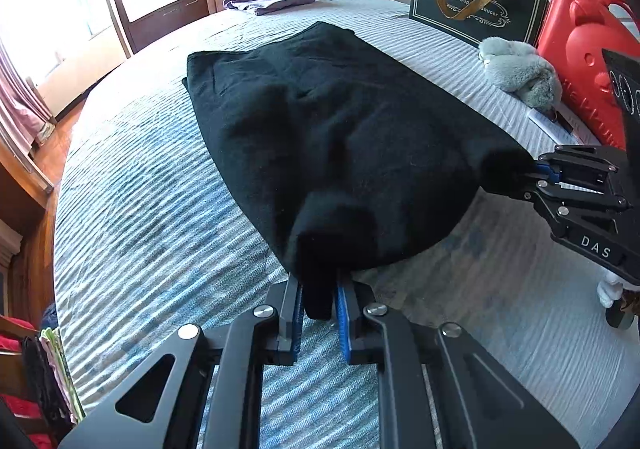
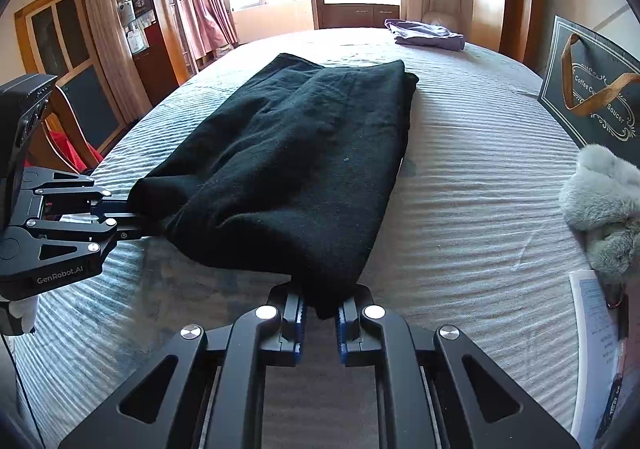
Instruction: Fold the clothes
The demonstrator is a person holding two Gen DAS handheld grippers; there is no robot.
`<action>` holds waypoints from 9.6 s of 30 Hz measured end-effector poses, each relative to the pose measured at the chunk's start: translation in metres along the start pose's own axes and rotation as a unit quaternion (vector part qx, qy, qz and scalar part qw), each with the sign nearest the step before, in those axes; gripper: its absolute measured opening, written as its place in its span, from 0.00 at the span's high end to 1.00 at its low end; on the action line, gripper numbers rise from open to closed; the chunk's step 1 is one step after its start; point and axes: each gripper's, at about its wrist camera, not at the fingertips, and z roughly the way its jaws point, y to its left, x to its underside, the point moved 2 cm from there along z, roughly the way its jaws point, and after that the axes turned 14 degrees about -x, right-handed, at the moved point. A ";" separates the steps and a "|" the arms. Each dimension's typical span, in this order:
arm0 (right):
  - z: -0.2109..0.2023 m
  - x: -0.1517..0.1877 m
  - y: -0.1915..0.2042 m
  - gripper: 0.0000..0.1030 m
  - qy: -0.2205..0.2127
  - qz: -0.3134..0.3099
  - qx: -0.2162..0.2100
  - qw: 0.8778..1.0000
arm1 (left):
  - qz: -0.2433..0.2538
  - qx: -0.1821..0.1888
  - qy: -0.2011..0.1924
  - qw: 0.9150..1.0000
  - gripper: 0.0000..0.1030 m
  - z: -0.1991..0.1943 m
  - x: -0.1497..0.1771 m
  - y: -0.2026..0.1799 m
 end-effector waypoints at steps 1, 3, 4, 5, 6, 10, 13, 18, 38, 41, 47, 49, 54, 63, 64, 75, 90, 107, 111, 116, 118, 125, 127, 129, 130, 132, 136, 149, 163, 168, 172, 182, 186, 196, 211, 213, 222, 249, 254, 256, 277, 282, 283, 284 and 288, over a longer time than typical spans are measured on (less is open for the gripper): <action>-0.004 -0.001 0.002 0.91 -0.005 0.003 -0.001 1.000 | 0.006 0.001 -0.004 1.000 0.88 -0.004 0.000 0.001; -0.013 -0.003 0.008 0.91 -0.016 0.004 0.001 1.000 | 0.016 0.008 -0.009 1.000 0.88 -0.013 0.000 0.004; -0.017 -0.003 0.012 0.92 -0.021 0.004 0.001 1.000 | 0.021 0.012 -0.011 1.000 0.89 -0.017 0.001 0.006; -0.022 -0.004 0.017 0.92 -0.026 0.004 0.001 1.000 | 0.025 0.016 -0.012 0.999 0.89 -0.022 0.002 0.009; -0.026 -0.003 0.022 0.92 -0.029 0.005 -0.001 1.000 | 0.030 0.021 -0.012 0.999 0.89 -0.023 0.000 0.015; -0.039 0.006 0.046 0.92 -0.027 0.017 0.002 0.999 | 0.056 0.047 -0.005 0.997 0.89 -0.039 0.008 0.032; -0.052 0.023 0.068 0.92 -0.024 0.040 -0.002 0.999 | 0.089 0.081 0.006 0.993 0.89 -0.070 0.033 0.034; -0.072 0.027 0.096 0.92 -0.027 0.058 0.006 0.998 | 0.125 0.112 0.005 0.986 0.89 -0.104 0.045 0.049; 0.058 -0.137 -0.053 0.93 -0.010 0.086 0.055 0.995 | 0.024 0.010 0.046 0.999 0.85 0.107 -0.152 0.102; 0.090 -0.120 -0.077 0.71 0.021 0.117 0.087 0.989 | 0.029 -0.011 0.023 0.999 0.67 0.122 -0.147 0.100; 0.015 -0.107 -0.100 0.44 -0.073 0.222 0.099 0.967 | -0.023 0.012 0.022 0.999 0.56 0.084 -0.148 0.145; -0.003 -0.094 -0.084 0.44 -0.073 0.228 0.090 0.967 | -0.031 0.019 0.026 0.999 0.54 0.067 -0.138 0.148; -0.028 -0.062 -0.046 0.57 -0.054 0.242 0.071 0.966 | -0.038 0.043 0.048 0.997 0.54 0.050 -0.101 0.124; 0.000 -0.047 -0.035 0.64 -0.023 0.241 0.057 0.969 | -0.016 0.024 0.064 0.998 0.56 0.055 -0.078 0.093; 0.004 -0.045 -0.036 0.89 -0.015 0.246 0.056 0.968 | -0.008 0.018 0.068 0.997 0.61 0.057 -0.077 0.091; -0.014 -0.044 -0.051 0.95 -0.012 0.279 0.098 0.955 | -0.062 0.044 0.075 0.994 0.60 0.057 -0.089 0.116; 0.064 -0.125 -0.091 0.98 0.011 0.261 0.043 0.964 | -0.075 0.035 0.071 0.994 0.91 0.119 -0.135 0.113; 0.013 -0.094 -0.064 0.62 -0.059 0.287 0.087 0.952 | -0.056 0.060 0.031 0.996 0.42 0.078 -0.117 0.126; 0.035 -0.069 -0.057 0.96 -0.006 0.299 0.083 0.951 | -0.037 0.051 0.073 0.995 0.75 0.089 -0.088 0.107; 0.037 -0.055 -0.057 0.98 0.017 0.303 0.145 0.942 | -0.014 0.027 0.058 0.998 0.71 0.089 -0.081 0.098; 0.028 -0.046 -0.059 0.97 0.010 0.319 0.161 0.934 | -0.010 0.052 0.048 0.997 0.70 0.080 -0.081 0.105; -0.011 -0.024 0.000 0.95 -0.066 0.347 0.111 0.929 | 0.057 0.102 0.001 0.993 0.45 0.042 -0.083 0.114; -0.013 -0.020 0.014 0.91 -0.075 0.361 0.108 0.923 | 0.069 0.106 -0.006 0.992 0.45 0.039 -0.088 0.116; -0.012 -0.015 0.024 0.89 -0.082 0.385 0.104 0.913 | 0.081 0.113 -0.008 0.990 0.45 0.040 -0.093 0.120; -0.013 -0.011 0.028 0.88 -0.086 0.397 0.101 0.908 | 0.088 0.116 -0.010 0.989 0.45 0.040 -0.095 0.121; -0.014 -0.009 0.037 0.88 -0.095 0.411 0.098 0.901 | 0.107 0.118 -0.020 0.987 0.45 0.044 -0.100 0.128; -0.011 -0.011 0.052 0.75 -0.113 0.440 0.104 0.885 | 0.142 0.145 -0.021 0.979 0.45 0.062 -0.121 0.136; 0.067 -0.058 0.084 0.66 -0.191 0.570 0.194 0.776 | 0.359 0.261 -0.029 0.896 0.46 0.155 -0.170 0.115; 0.038 -0.073 0.093 0.71 -0.210 0.602 0.306 0.707 | 0.402 0.339 -0.036 0.850 0.39 0.141 -0.186 0.097; 0.034 -0.060 0.073 0.71 -0.214 0.606 0.313 0.699 | 0.417 0.336 -0.006 0.844 0.39 0.160 -0.175 0.072; 0.035 -0.050 0.068 0.71 -0.220 0.620 0.309 0.687 | 0.431 0.341 -0.008 0.836 0.47 0.158 -0.172 0.069; 0.037 -0.055 0.065 0.61 -0.248 0.646 0.338 0.638 | 0.503 0.371 0.005 0.781 0.61 0.157 -0.171 0.055; 0.035 -0.045 0.056 0.57 -0.261 0.661 0.340 0.616 | 0.522 0.374 -0.001 0.766 0.61 0.155 -0.170 0.056; 0.035 -0.047 0.044 0.56 -0.276 0.673 0.309 0.613 | 0.524 0.382 0.030 0.760 0.62 0.155 -0.169 0.061; 0.057 -0.050 0.045 0.48 -0.296 0.669 0.294 0.615 | 0.529 0.387 0.010 0.755 0.62 0.157 -0.164 0.056; 0.061 -0.057 0.040 0.52 -0.279 0.659 0.304 0.628 | 0.528 0.391 0.021 0.753 0.71 0.156 -0.159 0.057; 0.065 -0.062 0.036 0.61 -0.245 0.637 0.311 0.662 | 0.514 0.412 0.036 0.751 0.75 0.164 -0.160 0.059; 0.018 -0.147 0.074 0.79 -0.259 0.499 0.381 0.733 | 0.426 0.388 -0.119 0.809 0.89 0.077 -0.144 0.099; 0.005 -0.161 0.074 0.79 -0.239 0.477 0.382 0.754 | 0.401 0.393 -0.099 0.822 0.89 0.072 -0.132 0.084; 0.006 -0.147 0.070 0.79 -0.232 0.492 0.373 0.751 | 0.398 0.392 -0.074 0.826 0.89 0.081 -0.121 0.073; 0.013 -0.023 0.063 0.78 -0.235 0.571 0.313 0.721 | 0.445 0.350 -0.002 0.824 0.69 0.116 -0.039 -0.001; 0.012 -0.016 0.056 0.68 -0.240 0.580 0.301 0.718 | 0.445 0.366 0.021 0.817 0.72 0.116 -0.038 -0.005; 0.012 -0.013 0.053 0.64 -0.240 0.584 0.298 0.715 | 0.443 0.368 0.020 0.817 0.72 0.117 -0.038 -0.005; 0.013 -0.012 0.049 0.62 -0.243 0.589 0.294 0.713 | 0.441 0.369 0.018 0.818 0.72 0.117 -0.038 -0.005; 0.021 -0.015 0.042 0.65 -0.227 0.582 0.308 0.717 | 0.431 0.370 0.011 0.823 0.82 0.118 -0.035 -0.004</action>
